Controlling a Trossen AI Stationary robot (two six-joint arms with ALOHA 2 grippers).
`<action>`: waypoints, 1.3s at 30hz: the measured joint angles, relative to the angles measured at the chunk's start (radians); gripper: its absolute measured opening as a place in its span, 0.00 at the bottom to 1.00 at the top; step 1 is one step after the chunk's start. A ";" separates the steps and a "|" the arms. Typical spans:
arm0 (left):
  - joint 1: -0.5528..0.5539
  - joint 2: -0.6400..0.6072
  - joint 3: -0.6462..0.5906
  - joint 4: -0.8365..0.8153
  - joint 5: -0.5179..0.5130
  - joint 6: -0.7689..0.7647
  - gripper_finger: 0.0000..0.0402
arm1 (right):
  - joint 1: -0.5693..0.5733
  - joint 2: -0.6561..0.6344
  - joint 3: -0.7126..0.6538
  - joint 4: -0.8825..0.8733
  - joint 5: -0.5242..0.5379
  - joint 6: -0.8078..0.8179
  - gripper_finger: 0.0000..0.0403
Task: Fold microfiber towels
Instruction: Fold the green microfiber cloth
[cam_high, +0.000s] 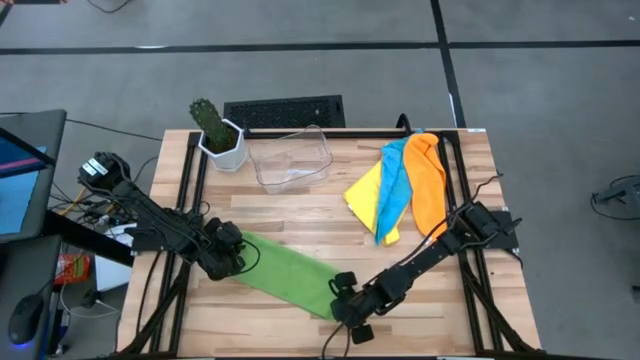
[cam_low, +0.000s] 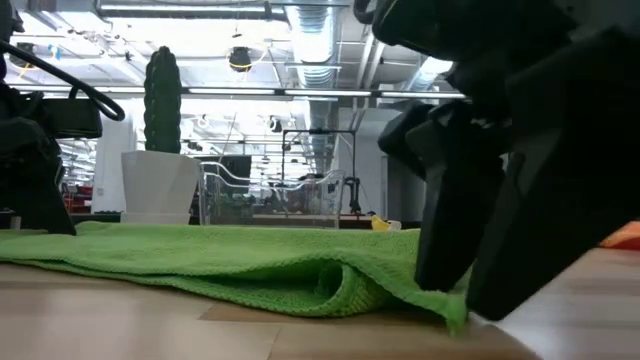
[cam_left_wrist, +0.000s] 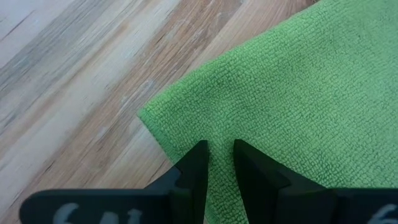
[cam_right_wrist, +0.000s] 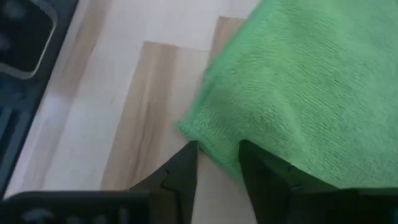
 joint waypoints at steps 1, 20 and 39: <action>0.000 0.000 0.000 0.000 0.000 0.000 0.18 | 0.000 0.002 0.001 -0.002 -0.001 0.029 0.35; 0.000 0.000 0.000 0.002 -0.008 0.003 0.18 | -0.088 -0.038 0.115 -0.074 -0.052 0.079 0.05; 0.000 0.000 0.000 0.003 0.002 -0.011 0.18 | -0.249 -0.044 0.114 -0.134 -0.168 0.214 0.38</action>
